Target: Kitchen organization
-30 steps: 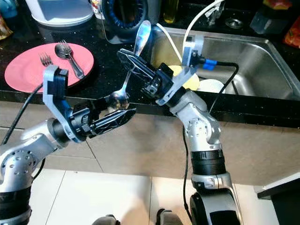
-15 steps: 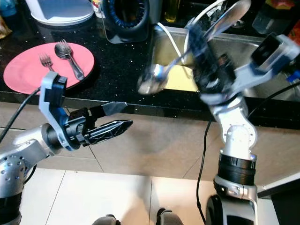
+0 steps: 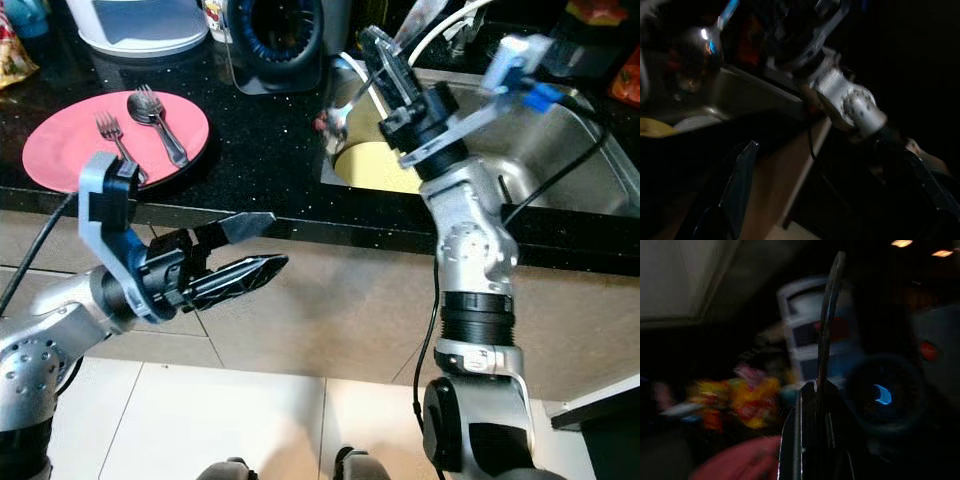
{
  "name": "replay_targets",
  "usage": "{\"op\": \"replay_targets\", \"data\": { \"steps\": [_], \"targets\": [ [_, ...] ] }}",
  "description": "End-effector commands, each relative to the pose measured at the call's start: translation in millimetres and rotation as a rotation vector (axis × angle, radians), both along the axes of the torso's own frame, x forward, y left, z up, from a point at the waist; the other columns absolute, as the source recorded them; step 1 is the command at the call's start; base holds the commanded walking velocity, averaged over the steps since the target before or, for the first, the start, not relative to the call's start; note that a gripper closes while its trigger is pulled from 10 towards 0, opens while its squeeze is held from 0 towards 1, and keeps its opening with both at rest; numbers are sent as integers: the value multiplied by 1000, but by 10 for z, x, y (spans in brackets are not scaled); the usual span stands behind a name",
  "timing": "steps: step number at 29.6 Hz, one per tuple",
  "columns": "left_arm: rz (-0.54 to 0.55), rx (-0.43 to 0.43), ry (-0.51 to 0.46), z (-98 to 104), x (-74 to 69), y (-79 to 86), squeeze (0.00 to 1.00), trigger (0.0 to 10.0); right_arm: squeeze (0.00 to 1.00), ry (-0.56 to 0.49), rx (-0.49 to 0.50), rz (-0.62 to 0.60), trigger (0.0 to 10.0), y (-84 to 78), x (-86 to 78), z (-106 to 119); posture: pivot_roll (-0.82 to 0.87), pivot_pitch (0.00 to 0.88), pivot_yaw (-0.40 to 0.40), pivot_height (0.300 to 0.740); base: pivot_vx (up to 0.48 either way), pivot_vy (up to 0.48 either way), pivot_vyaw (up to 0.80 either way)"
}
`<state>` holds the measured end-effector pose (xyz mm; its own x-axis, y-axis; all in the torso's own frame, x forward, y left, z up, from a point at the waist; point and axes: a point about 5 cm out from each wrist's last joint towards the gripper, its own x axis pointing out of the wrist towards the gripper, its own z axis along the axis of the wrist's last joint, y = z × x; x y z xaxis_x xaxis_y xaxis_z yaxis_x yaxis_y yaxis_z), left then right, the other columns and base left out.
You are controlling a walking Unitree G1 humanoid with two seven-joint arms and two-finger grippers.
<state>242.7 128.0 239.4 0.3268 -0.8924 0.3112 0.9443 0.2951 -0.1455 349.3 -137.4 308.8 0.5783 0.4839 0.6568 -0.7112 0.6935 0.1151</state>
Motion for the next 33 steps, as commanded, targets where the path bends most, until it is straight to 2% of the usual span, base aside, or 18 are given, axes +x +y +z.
{"op": "replay_targets", "data": {
  "steps": [1,4,7,9,12,17,18,22,29,32,33],
  "targets": [
    [38,10,3,-17,33,-29,0,10000,0,-8,-32,-51,0,23,31,35,160,121,-70,740,0,0,0],
    [140,29,6,-25,88,-40,0,10000,0,-10,-82,-101,0,103,80,49,161,138,-78,740,0,0,0],
    [301,163,-39,-34,141,15,0,10000,0,2,-228,-215,0,157,186,26,163,173,-96,740,0,0,0],
    [382,224,-72,6,151,104,0,10000,0,9,-299,-291,0,81,247,33,164,194,-104,740,0,0,0],
    [457,237,-112,131,104,215,0,10000,0,-4,-369,-403,0,-102,306,109,164,228,-115,740,0,0,0],
    [497,230,-156,281,37,279,0,10000,0,-18,-474,-590,0,-375,366,194,180,269,-113,740,0,0,0],
    [499,232,-163,302,10,273,0,10000,0,8,-443,-627,0,-466,377,196,187,282,-106,740,0,0,0],
    [501,241,-171,322,-25,258,0,10000,0,47,-441,-675,235,-552,401,163,201,301,-93,740,0,0,-200],
    [495,249,-177,355,-48,241,0,10000,0,81,-442,-694,0,-578,431,84,217,319,-82,740,0,0,-800],
    [485,256,-194,444,-118,219,0,10000,0,84,-452,-703,0,-516,449,-10,244,339,-72,740,0,0,-267],
    [485,255,-202,475,-134,213,0,10000,0,81,-457,-697,1176,-483,455,-27,251,344,-72,740,0,0,0]
  ]
}}
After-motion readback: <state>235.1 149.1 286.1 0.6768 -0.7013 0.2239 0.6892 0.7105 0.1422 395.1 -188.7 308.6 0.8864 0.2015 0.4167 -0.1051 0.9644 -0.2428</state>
